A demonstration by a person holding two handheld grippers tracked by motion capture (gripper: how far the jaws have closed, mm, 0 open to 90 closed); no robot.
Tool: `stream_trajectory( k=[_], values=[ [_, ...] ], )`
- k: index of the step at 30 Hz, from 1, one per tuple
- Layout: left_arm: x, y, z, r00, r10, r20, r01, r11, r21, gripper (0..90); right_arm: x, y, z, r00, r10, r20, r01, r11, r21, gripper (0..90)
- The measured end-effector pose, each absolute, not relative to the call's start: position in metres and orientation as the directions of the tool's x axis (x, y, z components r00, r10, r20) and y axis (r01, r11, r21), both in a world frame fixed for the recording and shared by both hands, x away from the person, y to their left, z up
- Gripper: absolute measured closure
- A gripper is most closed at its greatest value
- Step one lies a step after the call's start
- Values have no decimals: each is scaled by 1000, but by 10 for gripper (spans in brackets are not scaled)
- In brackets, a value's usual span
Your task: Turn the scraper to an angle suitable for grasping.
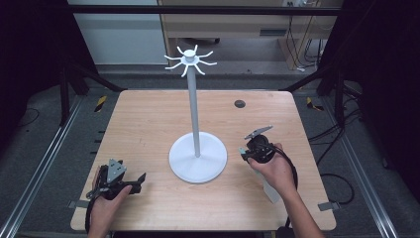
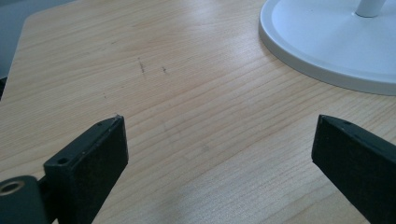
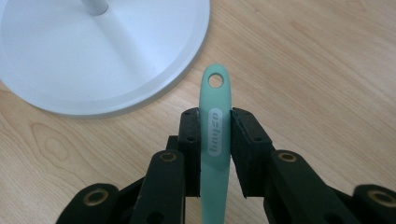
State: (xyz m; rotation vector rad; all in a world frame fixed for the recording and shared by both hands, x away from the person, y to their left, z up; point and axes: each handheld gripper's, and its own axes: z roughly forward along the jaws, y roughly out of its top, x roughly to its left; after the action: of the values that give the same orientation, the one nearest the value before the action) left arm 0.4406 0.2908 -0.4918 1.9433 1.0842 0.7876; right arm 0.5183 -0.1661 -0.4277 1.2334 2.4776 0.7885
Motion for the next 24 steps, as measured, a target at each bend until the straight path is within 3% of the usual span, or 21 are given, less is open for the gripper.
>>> stream_trajectory(
  k=[24],
  values=[
    [440, 290, -491, 451, 881, 142, 407, -344, 846, 33, 514, -181, -390, -595, 804, 4, 560, 411, 720, 745]
  ],
)
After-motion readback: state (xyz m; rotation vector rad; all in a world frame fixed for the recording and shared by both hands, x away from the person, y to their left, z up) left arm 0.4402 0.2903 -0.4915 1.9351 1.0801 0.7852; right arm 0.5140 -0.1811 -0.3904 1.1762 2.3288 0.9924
